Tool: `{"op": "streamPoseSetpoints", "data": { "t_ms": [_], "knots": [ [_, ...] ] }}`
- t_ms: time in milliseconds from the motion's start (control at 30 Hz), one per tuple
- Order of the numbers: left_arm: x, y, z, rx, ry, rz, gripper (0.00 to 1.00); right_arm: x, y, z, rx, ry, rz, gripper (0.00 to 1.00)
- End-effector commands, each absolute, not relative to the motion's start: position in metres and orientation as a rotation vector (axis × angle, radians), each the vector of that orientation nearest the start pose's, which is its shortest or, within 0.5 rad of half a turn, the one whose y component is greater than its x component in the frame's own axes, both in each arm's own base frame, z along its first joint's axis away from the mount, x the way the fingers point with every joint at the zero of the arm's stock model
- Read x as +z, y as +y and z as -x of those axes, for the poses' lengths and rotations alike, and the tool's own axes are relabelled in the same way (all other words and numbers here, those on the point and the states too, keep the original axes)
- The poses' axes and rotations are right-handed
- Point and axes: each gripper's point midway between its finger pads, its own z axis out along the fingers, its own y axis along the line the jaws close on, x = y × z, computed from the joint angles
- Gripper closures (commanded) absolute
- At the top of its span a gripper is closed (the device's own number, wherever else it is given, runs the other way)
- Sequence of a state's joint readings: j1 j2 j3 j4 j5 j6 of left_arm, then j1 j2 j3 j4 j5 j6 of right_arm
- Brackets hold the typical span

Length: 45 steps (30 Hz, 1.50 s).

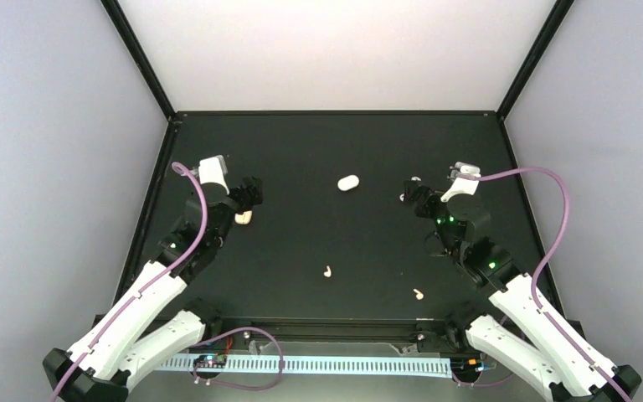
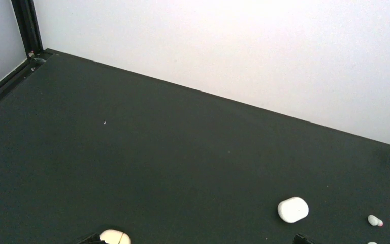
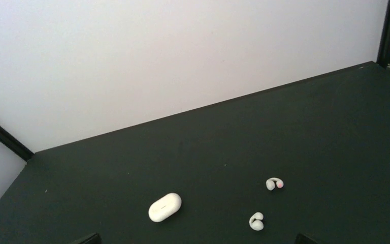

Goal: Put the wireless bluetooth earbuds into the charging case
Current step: Pick up the charging case at the center of the board.

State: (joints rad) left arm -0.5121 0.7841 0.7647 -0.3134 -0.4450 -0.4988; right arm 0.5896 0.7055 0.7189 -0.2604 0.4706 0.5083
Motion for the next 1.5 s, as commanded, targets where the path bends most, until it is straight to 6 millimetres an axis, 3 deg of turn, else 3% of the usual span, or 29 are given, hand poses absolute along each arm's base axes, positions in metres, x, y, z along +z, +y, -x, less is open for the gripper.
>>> {"op": "streamPoseSetpoints", "data": {
  "t_ms": [0, 200, 400, 533, 733, 900, 967, 1067, 1167, 1267, 1467],
  "knots": [
    [0.301, -0.078, -0.29, -0.283, 1.809, 0.275, 0.01, 0.297, 0.105, -0.275, 0.385, 1.786, -0.156, 0.0],
    [0.302, -0.08, -0.285, -0.247, 1.797, 0.175, 0.01, 0.298, 0.131, -0.273, 0.455, 1.823, 0.01, 0.0],
    [0.306, -0.079, -0.278, -0.247, 1.782, 0.133, 0.01, 0.26, 0.145, -0.285, 0.45, 1.977, 0.001, 0.0],
    [0.311, -0.083, -0.276, -0.283, 1.77, 0.12, 0.01, 0.237, 0.167, -0.296, 0.529, 2.055, -0.008, 0.03],
    [0.319, -0.083, -0.27, -0.312, 1.743, 0.109, 0.01, 0.2, 0.202, -0.331, 0.59, 2.161, -0.062, 0.07],
    [0.322, -0.083, -0.266, -0.326, 1.727, 0.104, 0.01, 0.171, 0.231, -0.351, 0.575, 2.228, -0.006, 0.1],
    [0.323, -0.085, -0.266, -0.339, 1.726, 0.099, 0.01, 0.158, 0.234, -0.364, 0.52, 2.251, -0.025, 0.1],
    [0.322, -0.088, -0.266, -0.353, 1.731, 0.087, 0.01, 0.155, 0.231, -0.392, 0.418, 2.24, -0.057, 0.1],
    [0.321, -0.089, -0.267, -0.356, 1.734, 0.087, 0.01, 0.153, 0.245, -0.419, 0.382, 2.235, -0.026, 0.1],
    [0.321, -0.089, -0.266, -0.355, 1.734, 0.085, 0.01, 0.139, 0.248, -0.444, 0.343, 2.283, -0.052, 0.1],
    [0.32, -0.09, -0.267, -0.353, 1.736, 0.074, 0.01, 0.111, 0.253, -0.474, 0.299, 2.348, -0.046, 0.1]
  ]
}}
